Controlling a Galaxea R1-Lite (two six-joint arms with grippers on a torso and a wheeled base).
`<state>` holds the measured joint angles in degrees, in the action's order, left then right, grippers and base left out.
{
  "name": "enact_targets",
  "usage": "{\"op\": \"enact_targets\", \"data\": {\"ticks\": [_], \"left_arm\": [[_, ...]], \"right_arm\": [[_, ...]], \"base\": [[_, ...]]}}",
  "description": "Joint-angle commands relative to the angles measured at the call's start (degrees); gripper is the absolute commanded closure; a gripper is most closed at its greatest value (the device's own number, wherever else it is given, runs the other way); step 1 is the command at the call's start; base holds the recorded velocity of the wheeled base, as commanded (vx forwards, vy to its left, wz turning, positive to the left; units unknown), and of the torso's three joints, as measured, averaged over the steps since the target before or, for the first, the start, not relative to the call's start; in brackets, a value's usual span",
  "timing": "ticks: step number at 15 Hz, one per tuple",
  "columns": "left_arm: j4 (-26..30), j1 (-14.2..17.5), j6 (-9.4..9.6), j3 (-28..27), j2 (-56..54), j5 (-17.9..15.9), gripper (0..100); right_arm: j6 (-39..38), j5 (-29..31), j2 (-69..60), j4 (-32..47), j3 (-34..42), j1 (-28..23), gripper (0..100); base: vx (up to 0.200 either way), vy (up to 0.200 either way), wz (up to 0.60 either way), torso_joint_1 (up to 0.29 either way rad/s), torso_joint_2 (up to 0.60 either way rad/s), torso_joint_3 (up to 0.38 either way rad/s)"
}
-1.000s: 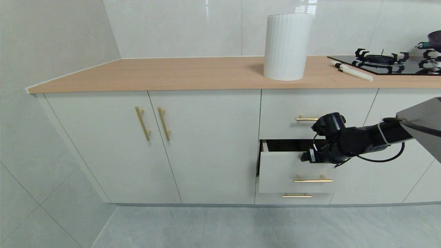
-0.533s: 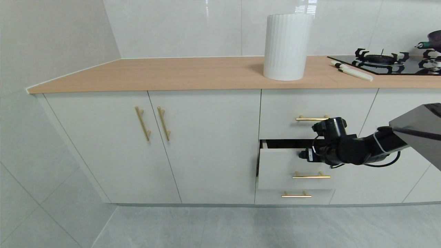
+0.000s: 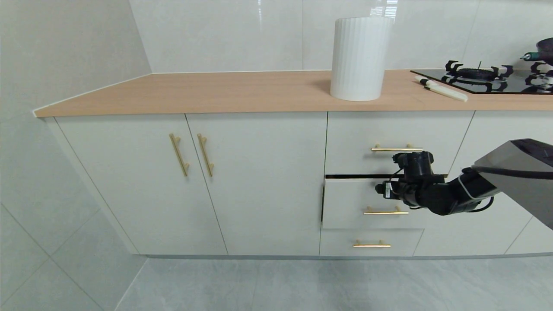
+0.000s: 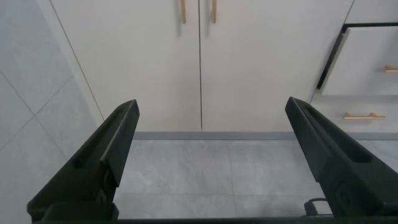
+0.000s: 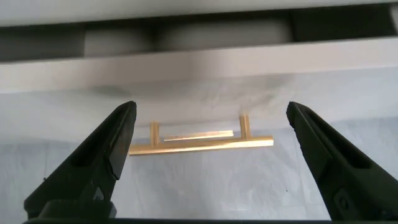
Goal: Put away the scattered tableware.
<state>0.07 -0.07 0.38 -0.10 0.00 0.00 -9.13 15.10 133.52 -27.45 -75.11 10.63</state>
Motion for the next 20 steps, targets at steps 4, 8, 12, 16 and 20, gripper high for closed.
{"op": "enact_targets", "data": {"ticks": [4, 8, 12, 16, 20], "left_arm": [[0.01, -0.01, -0.03, 0.01, 0.09, 0.0, 0], [0.01, -0.01, -0.03, 0.01, 0.09, 0.0, 0], [0.01, -0.01, -0.03, 0.01, 0.09, 0.0, 0], [0.01, -0.01, -0.03, 0.01, 0.09, 0.0, 0], [0.01, -0.01, -0.03, 0.01, 0.09, 0.0, 0]], "right_arm": [[1.66, 1.33, 3.94, -9.64, 0.05, -0.7, 0], [1.66, 2.91, 5.17, -13.06, -0.48, -0.7, 0], [1.57, 3.26, 5.87, -13.15, -1.53, -0.79, 0], [1.48, 3.7, 6.13, -13.42, -2.68, -0.96, 0], [1.48, 3.7, 4.99, -13.68, -2.06, -1.14, 0]], "base": [[0.0, 0.0, 0.0, 0.0, 0.0, 0.0], [0.0, 0.0, 0.0, 0.0, 0.0, 0.0], [0.0, 0.0, 0.0, 0.0, 0.0, 0.0], [0.0, 0.0, 0.0, 0.0, 0.0, 0.0], [0.0, 0.0, 0.0, 0.0, 0.0, 0.0]]}}
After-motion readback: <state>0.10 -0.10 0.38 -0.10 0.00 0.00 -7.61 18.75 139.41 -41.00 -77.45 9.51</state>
